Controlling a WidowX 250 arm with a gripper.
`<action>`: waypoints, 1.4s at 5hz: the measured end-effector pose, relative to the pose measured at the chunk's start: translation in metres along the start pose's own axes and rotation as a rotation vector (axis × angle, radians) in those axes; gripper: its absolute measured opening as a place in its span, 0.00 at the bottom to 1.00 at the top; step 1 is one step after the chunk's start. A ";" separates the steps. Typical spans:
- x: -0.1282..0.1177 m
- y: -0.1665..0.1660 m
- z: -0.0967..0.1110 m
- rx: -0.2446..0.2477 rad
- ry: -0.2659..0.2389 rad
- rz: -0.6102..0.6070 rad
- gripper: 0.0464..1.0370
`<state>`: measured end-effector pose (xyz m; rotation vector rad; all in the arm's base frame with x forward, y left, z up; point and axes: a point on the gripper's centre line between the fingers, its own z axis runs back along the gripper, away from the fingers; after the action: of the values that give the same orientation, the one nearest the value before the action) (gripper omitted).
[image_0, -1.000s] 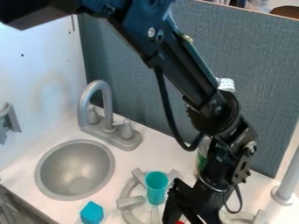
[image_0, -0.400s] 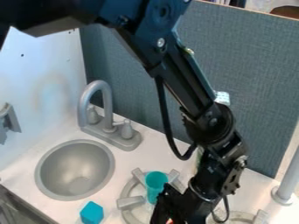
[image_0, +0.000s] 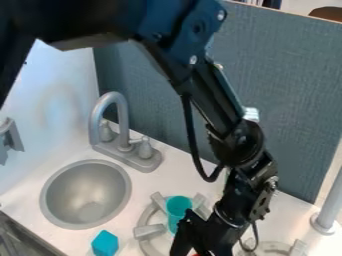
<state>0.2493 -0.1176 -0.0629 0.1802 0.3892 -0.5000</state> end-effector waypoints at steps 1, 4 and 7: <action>0.006 0.003 0.001 -0.018 -0.031 -0.009 0.96; 0.007 0.014 -0.011 -0.086 -0.066 -0.007 0.96; 0.012 0.016 -0.021 -0.172 -0.109 0.014 0.96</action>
<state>0.2604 -0.1041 -0.0856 -0.0109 0.3228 -0.4578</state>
